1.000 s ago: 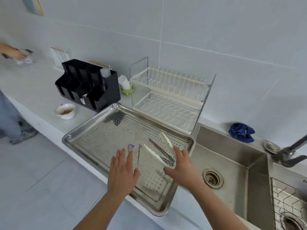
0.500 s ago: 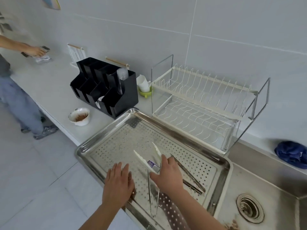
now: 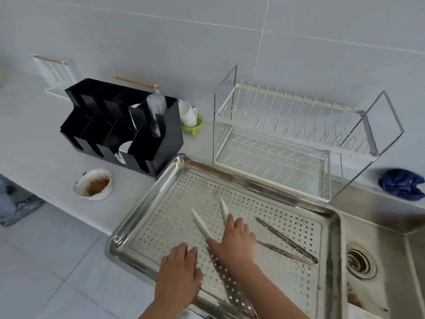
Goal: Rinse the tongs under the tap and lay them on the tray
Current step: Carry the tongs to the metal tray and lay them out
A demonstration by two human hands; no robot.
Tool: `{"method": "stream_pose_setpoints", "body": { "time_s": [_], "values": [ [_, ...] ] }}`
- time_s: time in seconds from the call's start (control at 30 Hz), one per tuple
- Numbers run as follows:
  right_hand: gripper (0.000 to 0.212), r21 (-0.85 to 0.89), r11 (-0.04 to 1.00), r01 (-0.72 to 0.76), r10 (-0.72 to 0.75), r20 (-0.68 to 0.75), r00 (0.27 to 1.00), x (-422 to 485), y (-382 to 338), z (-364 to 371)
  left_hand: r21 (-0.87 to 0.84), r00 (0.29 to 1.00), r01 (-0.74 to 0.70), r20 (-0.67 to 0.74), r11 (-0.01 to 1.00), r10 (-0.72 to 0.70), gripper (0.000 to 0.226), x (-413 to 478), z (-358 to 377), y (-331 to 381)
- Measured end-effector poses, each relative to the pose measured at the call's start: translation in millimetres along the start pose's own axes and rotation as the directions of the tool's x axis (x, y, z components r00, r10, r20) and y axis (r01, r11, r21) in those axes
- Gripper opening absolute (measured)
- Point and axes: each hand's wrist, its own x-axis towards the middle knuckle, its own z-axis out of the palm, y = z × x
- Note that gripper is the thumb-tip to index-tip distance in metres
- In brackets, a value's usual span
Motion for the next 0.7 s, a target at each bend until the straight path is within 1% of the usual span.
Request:
{"method": "stream_pose_setpoints", "body": {
  "time_s": [0.03,0.07,0.13,0.17,0.23,0.33,0.4,0.47,0.53,0.6,0.63,0.7],
  "values": [
    [0.104,-0.008,0.999,-0.031,0.031,0.006,1.000,-2,-8,4,-0.022,1.000,-0.005,0.018,1.000,0.005,0.053,1,2,-5],
    [0.107,-0.006,0.998,-0.061,0.061,0.012,0.998,-5,-15,7,-0.090,1.000,0.001,0.006,0.996,0.000,0.052,3,3,-8],
    [0.108,0.032,0.991,-0.129,0.128,0.024,0.991,-9,-24,11,-0.277,0.998,0.039,-0.028,0.960,-0.049,0.046,9,2,-15],
    [0.106,0.059,0.986,-0.158,0.157,0.027,0.987,-12,-26,12,-0.368,0.996,0.069,-0.030,0.927,-0.086,0.043,12,0,-17],
    [0.091,0.138,0.972,-0.190,0.192,-0.003,0.981,-20,-24,10,-0.471,0.990,0.135,0.020,0.872,-0.142,0.044,18,-6,-20],
    [0.060,0.259,0.946,-0.194,0.230,-0.113,0.967,-34,-7,2,-0.464,0.986,0.166,0.049,0.870,-0.162,0.055,30,-13,-22],
    [0.049,0.283,0.932,-0.226,0.279,-0.164,0.946,-47,10,-3,-0.449,0.986,0.164,0.051,0.878,-0.158,0.064,40,-17,-19],
    [0.050,0.283,0.921,-0.268,0.321,-0.160,0.934,-61,29,-2,-0.410,0.987,0.162,0.052,0.897,-0.154,0.075,50,-21,-14],
    [0.063,0.213,0.930,-0.301,0.324,-0.079,0.943,-73,42,1,-0.362,0.989,0.145,0.045,0.921,-0.139,0.079,58,-24,-9],
    [0.074,0.120,0.944,-0.308,0.308,0.021,0.951,-80,49,6,-0.325,0.992,0.130,0.042,0.937,-0.123,0.076,64,-23,-7],
    [0.076,0.096,0.948,-0.304,0.300,0.060,0.952,-81,50,9,-0.315,0.992,0.123,0.041,0.941,-0.116,0.076,66,-22,-7],
    [0.068,0.062,0.953,-0.295,0.288,0.101,0.952,-83,51,15,-0.300,0.995,0.097,0.029,0.949,-0.093,0.075,71,-20,-10]
  ]
}}
